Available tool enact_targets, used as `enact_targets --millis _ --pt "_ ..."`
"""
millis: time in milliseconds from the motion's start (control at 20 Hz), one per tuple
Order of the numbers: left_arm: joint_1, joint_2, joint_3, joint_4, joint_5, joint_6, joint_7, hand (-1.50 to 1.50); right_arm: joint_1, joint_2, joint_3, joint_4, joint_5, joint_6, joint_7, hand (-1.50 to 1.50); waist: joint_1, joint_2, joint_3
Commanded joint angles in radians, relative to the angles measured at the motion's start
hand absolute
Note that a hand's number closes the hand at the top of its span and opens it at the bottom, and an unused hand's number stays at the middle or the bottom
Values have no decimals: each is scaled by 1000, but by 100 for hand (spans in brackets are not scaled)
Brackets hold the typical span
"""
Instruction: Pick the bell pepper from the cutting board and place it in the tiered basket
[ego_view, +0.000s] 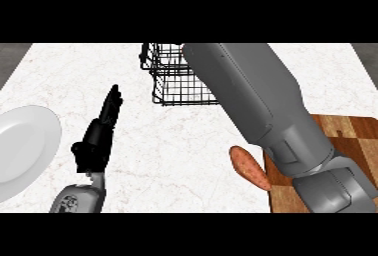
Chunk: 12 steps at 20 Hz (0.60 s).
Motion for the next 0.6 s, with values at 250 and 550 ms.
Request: enact_targets --millis 250,550 --pt "-13 8 11 3 -2 -2 19 0 23 -2 -97 -101 1 -325 55 -150 -16 -7 1" --pt "71 9 21 11 10 0 -52 0 93 -71 -166 -238 54 -339 164 -150 -48 -21 1"
